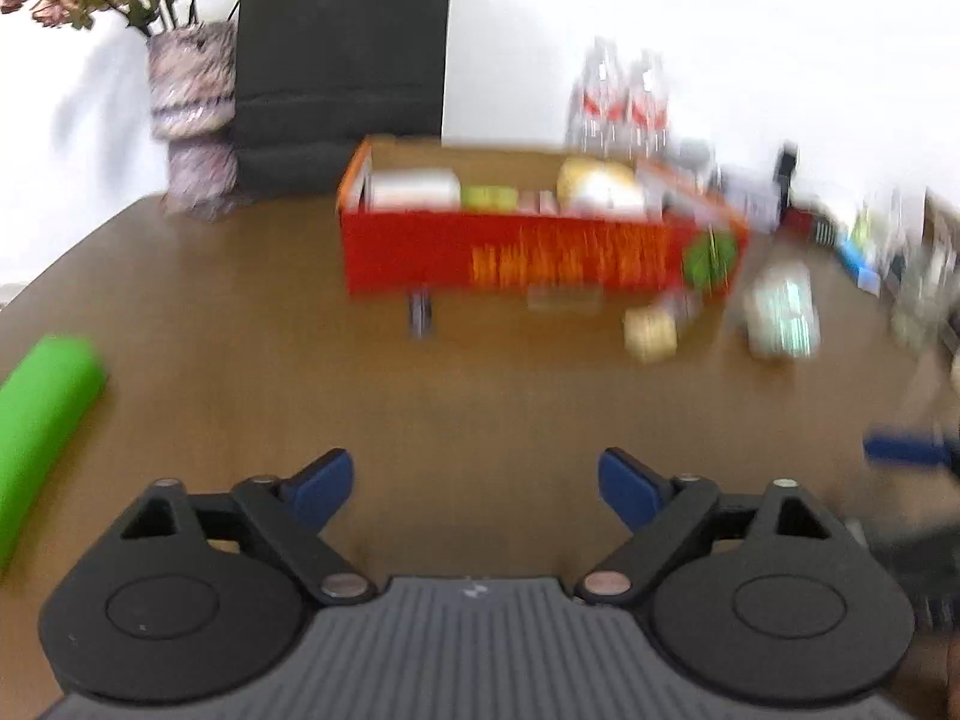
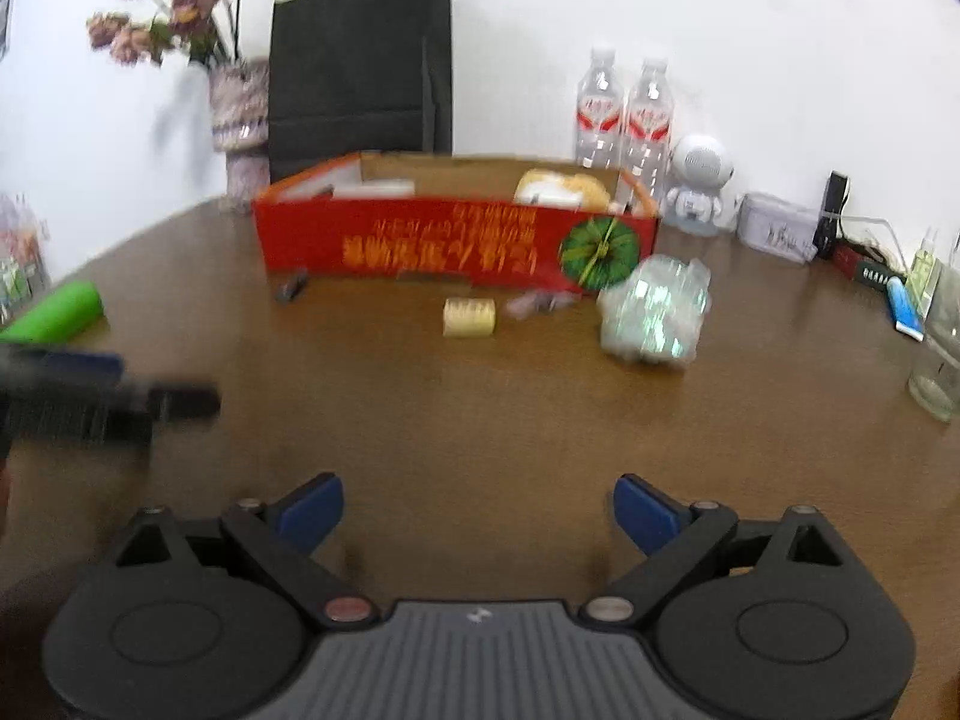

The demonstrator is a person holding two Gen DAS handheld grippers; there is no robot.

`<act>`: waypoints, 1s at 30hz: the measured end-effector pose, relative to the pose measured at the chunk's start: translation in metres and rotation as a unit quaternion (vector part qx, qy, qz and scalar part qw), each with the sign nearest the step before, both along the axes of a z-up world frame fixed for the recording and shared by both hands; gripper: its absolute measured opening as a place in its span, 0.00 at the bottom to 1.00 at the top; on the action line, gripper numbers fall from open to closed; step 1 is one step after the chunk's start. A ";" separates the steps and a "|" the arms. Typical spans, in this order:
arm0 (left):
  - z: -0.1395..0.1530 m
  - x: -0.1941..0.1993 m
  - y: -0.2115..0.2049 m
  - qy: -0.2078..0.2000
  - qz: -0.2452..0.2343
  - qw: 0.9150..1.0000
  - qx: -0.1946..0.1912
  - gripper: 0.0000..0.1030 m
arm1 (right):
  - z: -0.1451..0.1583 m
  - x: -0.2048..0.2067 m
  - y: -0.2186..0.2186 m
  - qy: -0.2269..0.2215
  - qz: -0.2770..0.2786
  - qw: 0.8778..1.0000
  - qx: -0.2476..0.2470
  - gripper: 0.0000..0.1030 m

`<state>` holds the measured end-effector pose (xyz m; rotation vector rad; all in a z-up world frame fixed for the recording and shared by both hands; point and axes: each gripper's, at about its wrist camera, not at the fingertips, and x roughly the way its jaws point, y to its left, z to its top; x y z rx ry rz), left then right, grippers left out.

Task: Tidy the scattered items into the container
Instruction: 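Grasp the small black item with the left tool while the right tool grasps the yellow block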

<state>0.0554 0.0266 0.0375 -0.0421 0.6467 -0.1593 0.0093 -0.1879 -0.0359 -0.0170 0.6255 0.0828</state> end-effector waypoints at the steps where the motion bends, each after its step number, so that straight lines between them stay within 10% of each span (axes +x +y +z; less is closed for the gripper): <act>1: 0.000 0.022 0.003 0.002 -0.007 1.000 -0.007 0.84 | 0.003 0.003 -0.003 -0.006 -0.004 1.000 0.005 0.94; 4: -0.010 0.077 0.008 0.023 0.006 1.000 0.002 0.43 | 0.008 0.014 -0.012 -0.008 -0.016 1.000 0.020 0.94; 8: -0.022 0.113 0.003 0.041 0.016 0.999 0.022 0.33 | 0.007 0.029 -0.017 0.001 -0.011 1.000 0.024 0.94; 10: -0.025 0.115 -0.001 0.035 0.018 0.998 0.040 0.12 | 0.007 0.043 -0.017 0.004 -0.007 1.000 0.019 0.92; 18: -0.014 0.064 0.018 0.028 0.033 0.999 -0.017 0.09 | -0.005 0.125 0.007 0.027 0.051 0.998 0.032 0.72; 24: -0.018 0.041 0.034 0.024 0.041 0.997 -0.062 0.09 | -0.015 0.155 0.021 0.024 0.044 0.999 0.007 0.28; 30: -0.010 0.030 0.023 -0.007 0.018 0.998 -0.052 0.09 | -0.010 0.128 0.026 0.020 0.044 0.999 0.007 0.28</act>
